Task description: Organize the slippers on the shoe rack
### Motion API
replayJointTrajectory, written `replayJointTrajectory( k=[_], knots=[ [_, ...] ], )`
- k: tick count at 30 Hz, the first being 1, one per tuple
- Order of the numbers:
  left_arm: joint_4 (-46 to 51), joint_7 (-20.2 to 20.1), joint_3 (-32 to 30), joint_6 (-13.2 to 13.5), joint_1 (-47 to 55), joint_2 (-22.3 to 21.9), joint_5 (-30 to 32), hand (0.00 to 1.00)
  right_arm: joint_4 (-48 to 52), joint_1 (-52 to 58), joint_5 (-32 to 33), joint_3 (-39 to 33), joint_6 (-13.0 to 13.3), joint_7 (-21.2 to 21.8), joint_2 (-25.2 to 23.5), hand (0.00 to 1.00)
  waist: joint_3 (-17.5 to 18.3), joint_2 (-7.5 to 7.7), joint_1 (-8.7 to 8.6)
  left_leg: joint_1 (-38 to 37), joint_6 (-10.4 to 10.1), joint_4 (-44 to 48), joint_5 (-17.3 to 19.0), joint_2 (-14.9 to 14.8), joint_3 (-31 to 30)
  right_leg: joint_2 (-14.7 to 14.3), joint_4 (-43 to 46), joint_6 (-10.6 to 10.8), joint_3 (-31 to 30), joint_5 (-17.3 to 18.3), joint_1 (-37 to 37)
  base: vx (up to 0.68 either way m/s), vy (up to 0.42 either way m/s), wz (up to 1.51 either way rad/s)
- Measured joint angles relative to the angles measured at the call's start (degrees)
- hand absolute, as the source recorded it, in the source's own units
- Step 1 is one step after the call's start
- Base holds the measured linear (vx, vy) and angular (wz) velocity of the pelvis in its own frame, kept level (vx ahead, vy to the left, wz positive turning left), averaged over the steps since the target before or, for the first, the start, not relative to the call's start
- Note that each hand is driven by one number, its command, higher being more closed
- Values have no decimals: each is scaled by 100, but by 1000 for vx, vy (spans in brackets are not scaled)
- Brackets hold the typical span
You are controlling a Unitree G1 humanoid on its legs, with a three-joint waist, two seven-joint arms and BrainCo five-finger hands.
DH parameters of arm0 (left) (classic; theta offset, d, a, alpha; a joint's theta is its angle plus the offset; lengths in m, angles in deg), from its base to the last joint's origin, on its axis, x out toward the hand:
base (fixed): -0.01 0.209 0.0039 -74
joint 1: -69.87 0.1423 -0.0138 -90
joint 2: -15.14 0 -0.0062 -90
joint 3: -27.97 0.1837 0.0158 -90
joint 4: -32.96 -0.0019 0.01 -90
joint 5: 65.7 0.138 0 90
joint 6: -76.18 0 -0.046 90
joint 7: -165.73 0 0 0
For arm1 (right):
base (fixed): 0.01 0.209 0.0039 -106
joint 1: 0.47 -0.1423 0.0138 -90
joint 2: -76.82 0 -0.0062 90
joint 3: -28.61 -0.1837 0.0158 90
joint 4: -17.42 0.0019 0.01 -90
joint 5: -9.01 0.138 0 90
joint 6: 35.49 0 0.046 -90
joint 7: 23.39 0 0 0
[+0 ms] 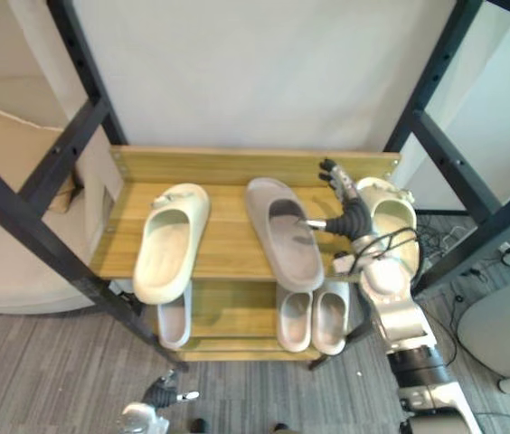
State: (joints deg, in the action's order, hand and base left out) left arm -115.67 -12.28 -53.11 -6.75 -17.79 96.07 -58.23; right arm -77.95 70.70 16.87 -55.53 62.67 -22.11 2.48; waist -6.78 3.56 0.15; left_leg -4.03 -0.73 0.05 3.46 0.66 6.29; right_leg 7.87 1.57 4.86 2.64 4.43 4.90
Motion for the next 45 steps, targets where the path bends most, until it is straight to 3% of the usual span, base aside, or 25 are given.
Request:
replayJointTrajectory(
  k=[16, 31, 32, 45],
  knots=[
    [59, -7, -13, 1, 2, 29, -166, 0, -698, -464, -111, 182, -201, 30, 229, 0, -102, -19, 24, 12, 11, -131, -83, 7, -35, -2, 8, -12, 2, -60, -63, -1, -1, 0],
    [102, -6, -67, 3, 7, 29, -374, 0, -1649, -1512, -305, 832, -329, 111, 352, 0, -203, -88, 92, 8, 42, -418, -296, 23, -55, -6, 15, 0, -2, -151, -185, -20, -10, 0],
    [113, -5, -68, 4, 6, 28, -379, 0, -1683, -1558, -337, 853, -330, 116, 355, 100, -216, -94, 112, 7, 42, -419, -297, 24, -55, -7, 15, 0, -3, -151, -185, 0, 0, 0],
    [196, 1, -113, 17, -5, 31, -429, 0, -1839, -1996, -337, 1070, -320, 209, 405, 100, -310, -96, 222, -38, 26, -590, -427, 14, -64, -28, 12, -1, 2, -151, -185, -19, -15, 0]
  ],
)
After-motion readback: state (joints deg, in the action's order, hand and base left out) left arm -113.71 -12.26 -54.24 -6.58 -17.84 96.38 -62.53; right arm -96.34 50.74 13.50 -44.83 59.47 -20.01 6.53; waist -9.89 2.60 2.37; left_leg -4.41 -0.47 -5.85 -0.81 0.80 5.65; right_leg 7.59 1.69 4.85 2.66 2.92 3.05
